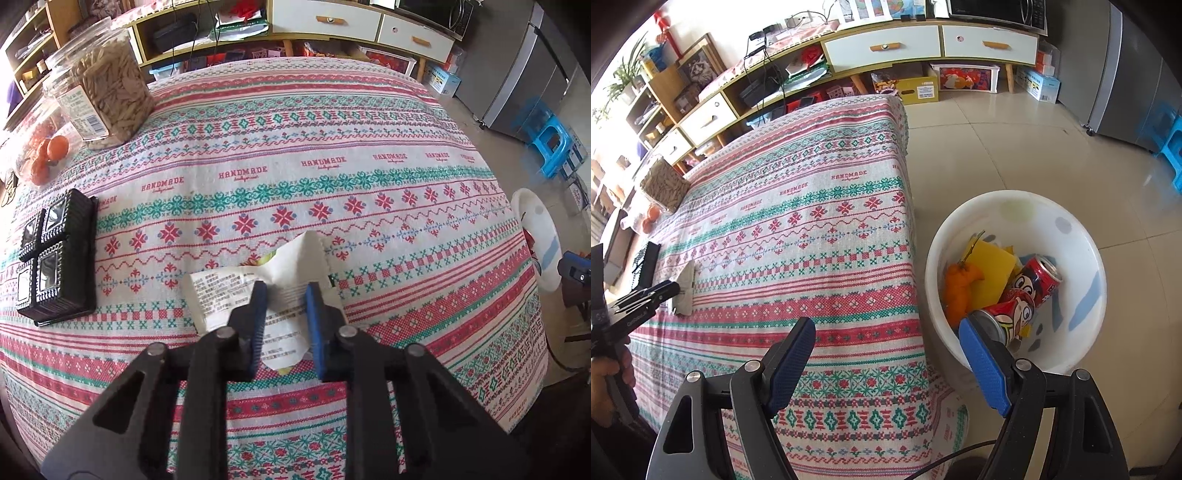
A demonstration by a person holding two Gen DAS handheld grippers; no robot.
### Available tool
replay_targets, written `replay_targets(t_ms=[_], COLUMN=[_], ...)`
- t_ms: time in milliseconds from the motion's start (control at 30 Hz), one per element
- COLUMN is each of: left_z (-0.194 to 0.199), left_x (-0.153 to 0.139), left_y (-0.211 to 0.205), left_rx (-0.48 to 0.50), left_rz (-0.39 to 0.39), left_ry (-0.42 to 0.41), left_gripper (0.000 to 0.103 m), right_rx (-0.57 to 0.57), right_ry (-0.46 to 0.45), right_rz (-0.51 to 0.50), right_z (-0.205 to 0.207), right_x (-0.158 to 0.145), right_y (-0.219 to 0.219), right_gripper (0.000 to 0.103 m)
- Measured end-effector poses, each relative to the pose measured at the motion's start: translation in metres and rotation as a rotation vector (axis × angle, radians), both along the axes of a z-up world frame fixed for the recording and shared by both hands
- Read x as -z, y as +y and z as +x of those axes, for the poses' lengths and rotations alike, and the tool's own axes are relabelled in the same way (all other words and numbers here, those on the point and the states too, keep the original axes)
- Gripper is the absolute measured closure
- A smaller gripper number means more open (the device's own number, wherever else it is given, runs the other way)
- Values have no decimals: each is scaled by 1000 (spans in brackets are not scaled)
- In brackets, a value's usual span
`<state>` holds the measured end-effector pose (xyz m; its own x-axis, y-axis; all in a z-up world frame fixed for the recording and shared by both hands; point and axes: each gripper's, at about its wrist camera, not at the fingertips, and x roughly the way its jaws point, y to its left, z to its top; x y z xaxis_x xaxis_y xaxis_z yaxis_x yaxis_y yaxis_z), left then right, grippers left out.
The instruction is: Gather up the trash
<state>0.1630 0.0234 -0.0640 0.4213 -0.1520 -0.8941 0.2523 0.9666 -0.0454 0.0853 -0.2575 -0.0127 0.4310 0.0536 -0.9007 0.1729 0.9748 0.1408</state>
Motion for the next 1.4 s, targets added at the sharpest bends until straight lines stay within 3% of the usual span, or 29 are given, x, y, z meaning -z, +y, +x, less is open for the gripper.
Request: replay_targets(t_ms=[33, 133, 667, 1100, 1400], left_z=[-1, 0, -29, -38, -34], left_x=[-2, -6, -61, -76, -61], left_y=[-1, 0, 53, 157, 205], left_rx=[5, 3, -54, -232, -296], left_rz=[-3, -7, -111, -84, -168], left_ry=[-1, 0, -80, -150, -73], left_gripper=[96, 101, 103, 103, 102], right_rx=[1, 0, -1, -189, -282], right_ry=[0, -4, -41, -5, 54], right_rz=[-2, -9, 67, 81, 63], right_z=[0, 0, 18, 68, 95], right_x=[0, -2, -15, 0, 39], right_y=[1, 4, 47, 182, 269], right_gripper=[22, 22, 22, 21, 21])
